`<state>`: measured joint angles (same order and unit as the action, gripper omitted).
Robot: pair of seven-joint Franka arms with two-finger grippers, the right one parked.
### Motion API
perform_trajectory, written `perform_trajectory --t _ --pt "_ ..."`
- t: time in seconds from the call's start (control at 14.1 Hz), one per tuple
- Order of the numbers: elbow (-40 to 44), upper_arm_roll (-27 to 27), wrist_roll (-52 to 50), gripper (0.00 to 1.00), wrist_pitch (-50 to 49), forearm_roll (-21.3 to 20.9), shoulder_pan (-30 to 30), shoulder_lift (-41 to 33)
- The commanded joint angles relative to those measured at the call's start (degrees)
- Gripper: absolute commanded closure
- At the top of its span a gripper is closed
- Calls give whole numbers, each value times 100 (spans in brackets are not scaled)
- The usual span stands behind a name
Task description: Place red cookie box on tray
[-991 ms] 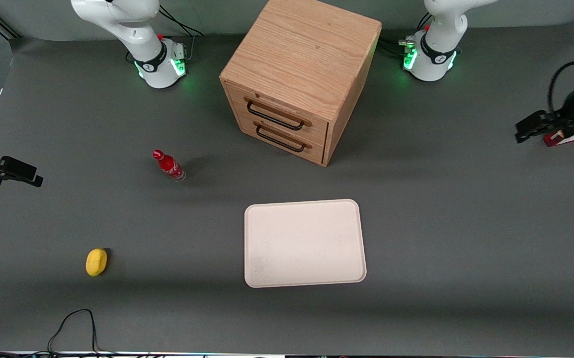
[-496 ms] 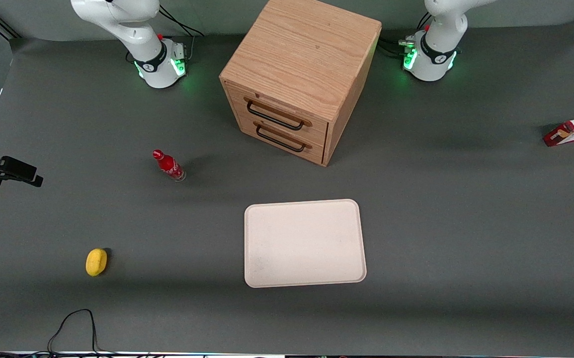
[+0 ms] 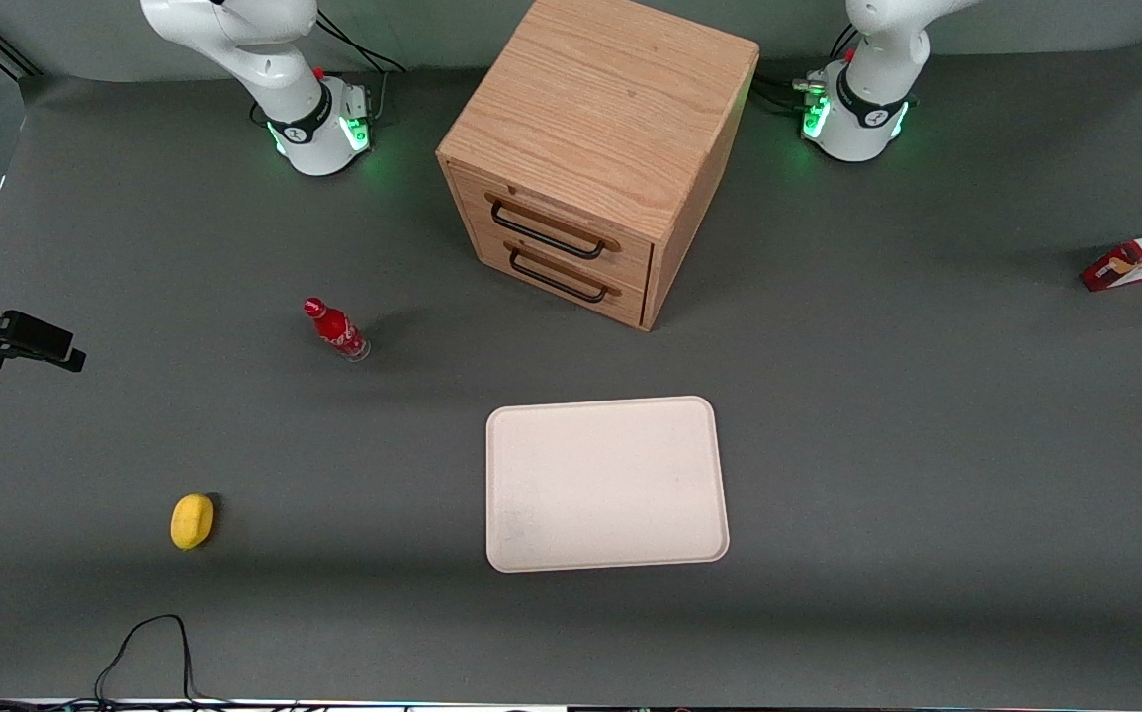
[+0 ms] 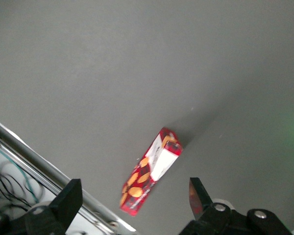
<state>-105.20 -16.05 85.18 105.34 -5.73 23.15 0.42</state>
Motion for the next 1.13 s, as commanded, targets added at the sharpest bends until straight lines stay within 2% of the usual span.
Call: perform_trajectory --t 0.0,0.35,0.64,0.78,1.06 --pt "-562 14 1322 3 530 -51 286 -77" --pt "-1301 23 3230 3 1646 150 1173 405" --pt "-1301 23 4382 3 2340 940 1525 1265" --pt "-1301 14 4682 3 2683 1213 1683 1670" --pt "-1328 14 4753 6 2851 1363 1780 2014"
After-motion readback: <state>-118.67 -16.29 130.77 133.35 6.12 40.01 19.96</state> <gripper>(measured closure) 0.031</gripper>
